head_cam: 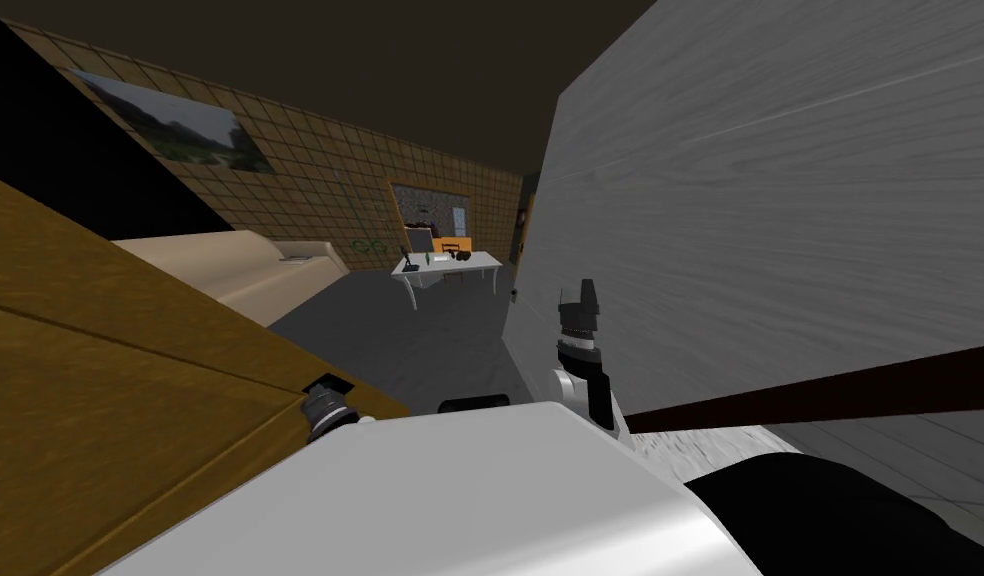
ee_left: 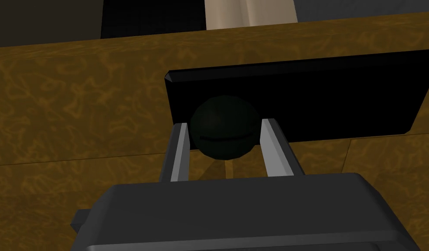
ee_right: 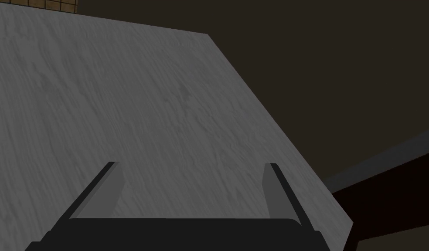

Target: Push the door open

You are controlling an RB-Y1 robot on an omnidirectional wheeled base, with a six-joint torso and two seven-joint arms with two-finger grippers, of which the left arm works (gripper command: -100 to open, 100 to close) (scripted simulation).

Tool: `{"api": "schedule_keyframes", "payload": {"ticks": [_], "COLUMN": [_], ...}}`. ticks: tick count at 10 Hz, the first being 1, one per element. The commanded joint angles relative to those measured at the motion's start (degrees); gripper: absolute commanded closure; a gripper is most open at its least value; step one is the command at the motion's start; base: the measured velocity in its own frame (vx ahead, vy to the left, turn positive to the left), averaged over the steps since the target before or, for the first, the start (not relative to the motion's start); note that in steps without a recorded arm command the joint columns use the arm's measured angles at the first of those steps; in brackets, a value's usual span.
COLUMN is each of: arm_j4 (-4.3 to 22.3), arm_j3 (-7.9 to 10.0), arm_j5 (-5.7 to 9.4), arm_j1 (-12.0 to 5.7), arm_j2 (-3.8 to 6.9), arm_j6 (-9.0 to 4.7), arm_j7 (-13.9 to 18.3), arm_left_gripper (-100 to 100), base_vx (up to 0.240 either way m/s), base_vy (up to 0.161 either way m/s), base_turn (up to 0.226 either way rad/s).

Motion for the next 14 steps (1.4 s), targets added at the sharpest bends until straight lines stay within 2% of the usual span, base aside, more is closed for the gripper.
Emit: {"api": "schedule_keyframes", "payload": {"ticks": [1, 7, 8, 9, 10, 14], "arm_j4": [-1.0, -2.1, -2.3, -3.1, -3.2, -3.2], "arm_j3": [1.77, 6.29, 6.87, 6.59, 7.92, 10.05], "arm_j5": [1.48, 6.21, 6.82, 6.50, 7.59, 9.39], "arm_j1": [1.08, 2.63, 2.82, 3.05, 3.33, 3.61], "arm_j2": [0.22, -1.48, -1.82, -2.21, -1.51, -1.25], "arm_j6": [-0.50, -0.53, -0.53, 0.15, -0.10, -0.77], "arm_j7": [-0.5, -2.7, -3.0, -3.3, -3.9, -4.8], "arm_left_gripper": [100, 100, 100, 100, 100, 100], "base_vx": [0.169, 0.164, 0.151, 0.061, 0.101, 0.147], "base_vy": [0.068, 0.078, 0.055, 0.027, 0.076, 0.144], "base_turn": [-0.024, -0.026, -0.031, 0.019, 0.031, 0.024]}}
